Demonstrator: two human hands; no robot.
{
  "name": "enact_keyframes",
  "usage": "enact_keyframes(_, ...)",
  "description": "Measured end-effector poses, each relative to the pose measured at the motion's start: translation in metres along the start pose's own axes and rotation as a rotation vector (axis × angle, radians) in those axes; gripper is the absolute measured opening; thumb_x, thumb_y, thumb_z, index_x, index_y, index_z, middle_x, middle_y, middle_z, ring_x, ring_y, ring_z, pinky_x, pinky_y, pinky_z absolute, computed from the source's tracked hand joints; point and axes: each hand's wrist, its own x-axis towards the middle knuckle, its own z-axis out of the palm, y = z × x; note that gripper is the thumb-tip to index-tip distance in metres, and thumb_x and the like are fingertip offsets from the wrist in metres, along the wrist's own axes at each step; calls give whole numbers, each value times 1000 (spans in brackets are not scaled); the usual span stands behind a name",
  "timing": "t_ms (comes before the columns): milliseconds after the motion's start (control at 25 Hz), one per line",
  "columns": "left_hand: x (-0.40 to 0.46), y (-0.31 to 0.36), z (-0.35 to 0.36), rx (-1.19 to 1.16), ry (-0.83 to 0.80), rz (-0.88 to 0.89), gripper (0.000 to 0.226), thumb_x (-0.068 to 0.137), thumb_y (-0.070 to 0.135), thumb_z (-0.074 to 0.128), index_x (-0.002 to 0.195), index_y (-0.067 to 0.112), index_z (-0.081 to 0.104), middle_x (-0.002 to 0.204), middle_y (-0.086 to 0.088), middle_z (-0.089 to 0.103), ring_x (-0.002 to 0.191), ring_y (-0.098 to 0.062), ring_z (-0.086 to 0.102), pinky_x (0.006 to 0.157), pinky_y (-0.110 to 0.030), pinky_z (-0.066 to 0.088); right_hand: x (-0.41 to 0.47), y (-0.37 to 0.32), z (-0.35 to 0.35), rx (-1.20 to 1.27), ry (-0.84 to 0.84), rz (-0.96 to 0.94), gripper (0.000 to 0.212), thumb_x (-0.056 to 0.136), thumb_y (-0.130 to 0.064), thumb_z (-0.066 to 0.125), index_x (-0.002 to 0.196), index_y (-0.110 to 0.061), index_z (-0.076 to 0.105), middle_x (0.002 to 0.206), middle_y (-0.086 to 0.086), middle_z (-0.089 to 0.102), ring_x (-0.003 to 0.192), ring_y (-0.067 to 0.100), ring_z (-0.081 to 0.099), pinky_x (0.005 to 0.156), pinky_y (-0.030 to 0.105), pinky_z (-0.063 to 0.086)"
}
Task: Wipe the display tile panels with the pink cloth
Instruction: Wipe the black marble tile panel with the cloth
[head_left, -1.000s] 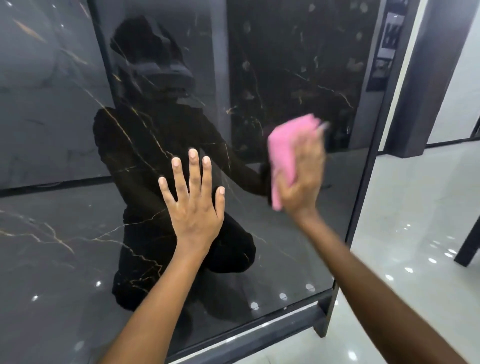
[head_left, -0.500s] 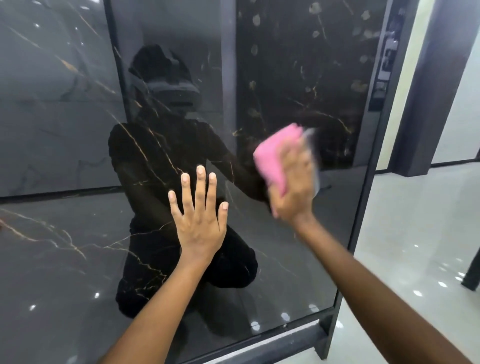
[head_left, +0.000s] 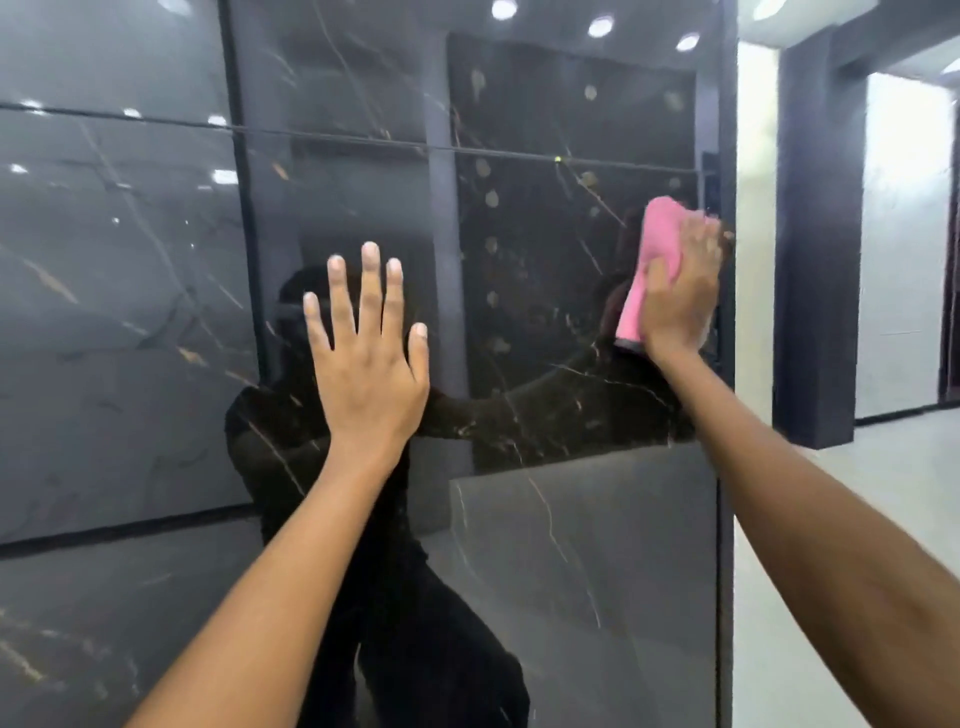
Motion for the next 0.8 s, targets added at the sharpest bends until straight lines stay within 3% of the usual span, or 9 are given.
enact_keyframes(80, -4, -1, 6, 30, -8, 18, 59, 103, 37, 26, 157, 16, 11, 165, -6, 8, 151, -31, 2, 120, -48, -4, -69, -3, 8, -33, -61, -383, 63, 83, -21, 40, 143, -2, 42, 143, 20, 47, 128, 35, 50, 105, 50, 42)
enact_keyframes(160, 0, -1, 5, 44, 0, 21, 60, 103, 36, 26, 157, 15, 12, 165, -7, 8, 151, -31, 2, 120, -49, -2, -156, 16, 0, -76, -335, -1040, 65, 81, -21, 46, 143, -2, 41, 141, 21, 46, 125, 39, 53, 108, 50, 39)
enact_keyframes(240, 0, -2, 5, 54, 9, 13, 60, 103, 37, 25, 157, 14, 11, 165, -7, 7, 151, -31, 1, 120, -49, -2, -163, 32, -17, -132, -584, -1378, 58, 91, -27, 41, 143, -3, 39, 145, 19, 41, 135, 35, 43, 115, 46, 31)
enact_keyframes(320, -4, -1, 6, 59, 2, 11, 61, 102, 37, 25, 157, 14, 11, 165, -8, 6, 151, -31, 0, 120, -49, -3, -94, 28, -13, -148, -462, -1353, 53, 92, -28, 39, 138, -4, 45, 140, 21, 49, 131, 35, 47, 113, 43, 35)
enact_keyframes(440, -1, 0, 5, 57, -15, 20, 62, 102, 39, 25, 157, 14, 13, 165, -8, 6, 151, -31, 0, 120, -49, -2, 37, -17, 1, -82, -143, -553, 60, 89, -26, 39, 146, -8, 37, 149, 18, 39, 138, 28, 37, 117, 27, 26)
enact_keyframes(520, -2, 0, 5, 43, -8, 23, 61, 103, 42, 21, 157, 13, 15, 164, -8, 8, 151, -31, 1, 121, -49, -1, 50, -53, 17, -79, -32, -88, 65, 89, -34, 34, 148, -7, 35, 152, 14, 35, 139, 29, 34, 115, 41, 32)
enact_keyframes(560, -2, 0, 5, 34, 2, 25, 61, 104, 44, 16, 157, 13, 16, 164, -8, 9, 151, -31, 2, 121, -49, 0, 32, -68, 27, -92, -6, -156, 68, 85, -34, 34, 146, -3, 37, 149, 17, 39, 135, 33, 39, 112, 46, 34)
enact_keyframes(720, 2, -1, 5, 20, 7, 38, 67, 104, 51, 5, 156, 12, 18, 164, -8, 12, 151, -31, 4, 120, -48, -2, -45, -76, 36, -148, -411, -1226, 69, 77, -23, 46, 140, 5, 42, 146, 25, 41, 141, 31, 29, 118, 44, 20)
enact_keyframes(800, 3, 3, 4, 28, 1, 39, 66, 104, 50, 5, 156, 12, 18, 164, -9, 12, 151, -31, 4, 120, -48, 0, 2, -68, 30, -131, -369, -1148, 67, 78, -22, 45, 141, 2, 42, 147, 22, 40, 141, 31, 30, 117, 48, 24)
